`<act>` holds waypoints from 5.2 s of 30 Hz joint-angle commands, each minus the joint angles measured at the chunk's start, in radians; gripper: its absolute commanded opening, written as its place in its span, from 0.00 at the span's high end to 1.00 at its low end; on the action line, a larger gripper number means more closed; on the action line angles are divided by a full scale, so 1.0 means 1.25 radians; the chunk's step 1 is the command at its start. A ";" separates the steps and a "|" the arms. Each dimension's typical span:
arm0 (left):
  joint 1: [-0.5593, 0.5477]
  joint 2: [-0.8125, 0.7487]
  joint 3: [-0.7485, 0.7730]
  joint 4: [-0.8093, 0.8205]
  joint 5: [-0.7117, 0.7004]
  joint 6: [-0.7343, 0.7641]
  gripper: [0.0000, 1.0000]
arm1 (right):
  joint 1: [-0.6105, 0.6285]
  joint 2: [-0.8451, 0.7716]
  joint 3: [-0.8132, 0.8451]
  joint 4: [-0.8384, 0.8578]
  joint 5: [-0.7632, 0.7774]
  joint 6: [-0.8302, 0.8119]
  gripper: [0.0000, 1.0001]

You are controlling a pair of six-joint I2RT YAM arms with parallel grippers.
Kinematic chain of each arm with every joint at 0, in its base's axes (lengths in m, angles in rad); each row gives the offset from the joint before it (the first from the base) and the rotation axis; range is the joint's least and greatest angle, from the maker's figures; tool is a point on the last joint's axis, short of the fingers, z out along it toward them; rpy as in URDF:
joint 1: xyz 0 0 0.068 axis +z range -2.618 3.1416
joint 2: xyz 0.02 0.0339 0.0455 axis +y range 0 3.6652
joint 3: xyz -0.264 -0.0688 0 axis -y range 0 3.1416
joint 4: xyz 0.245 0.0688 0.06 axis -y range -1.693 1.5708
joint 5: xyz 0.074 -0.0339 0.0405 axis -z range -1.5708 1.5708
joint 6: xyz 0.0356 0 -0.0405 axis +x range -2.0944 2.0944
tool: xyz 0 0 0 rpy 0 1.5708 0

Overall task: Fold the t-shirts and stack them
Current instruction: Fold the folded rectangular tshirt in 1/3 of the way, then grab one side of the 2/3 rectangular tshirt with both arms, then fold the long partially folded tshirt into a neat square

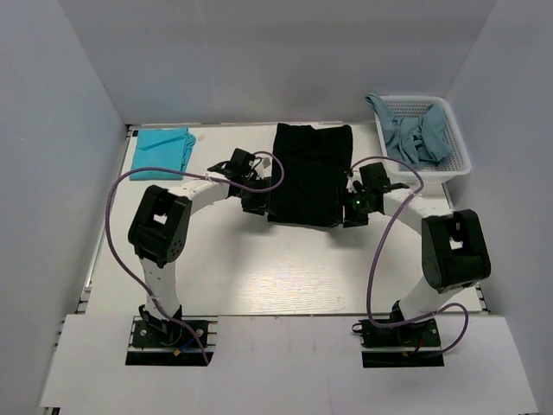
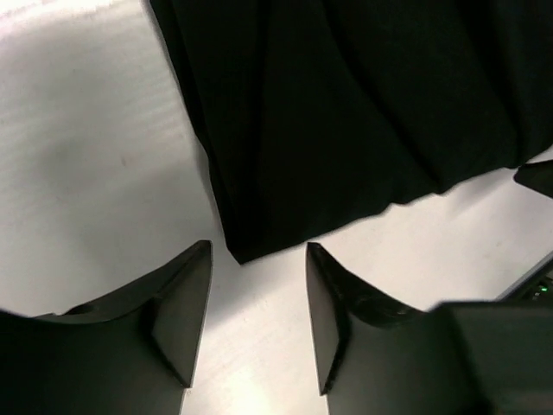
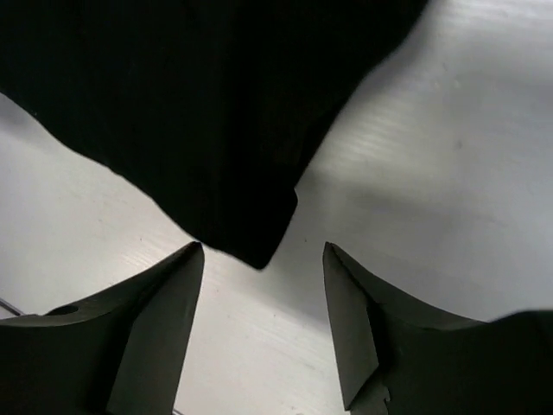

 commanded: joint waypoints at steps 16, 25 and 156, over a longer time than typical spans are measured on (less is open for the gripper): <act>-0.002 -0.098 -0.044 0.070 0.009 -0.004 1.00 | 0.032 -0.024 0.056 -0.119 0.037 0.013 1.00; -0.002 -0.310 -0.218 -0.077 0.030 -0.058 1.00 | 0.056 -0.203 -0.057 -0.294 -0.026 -0.003 1.00; 0.041 -0.162 0.091 -0.185 -0.360 -0.295 1.00 | 0.028 0.258 0.521 -0.459 -0.132 0.005 1.00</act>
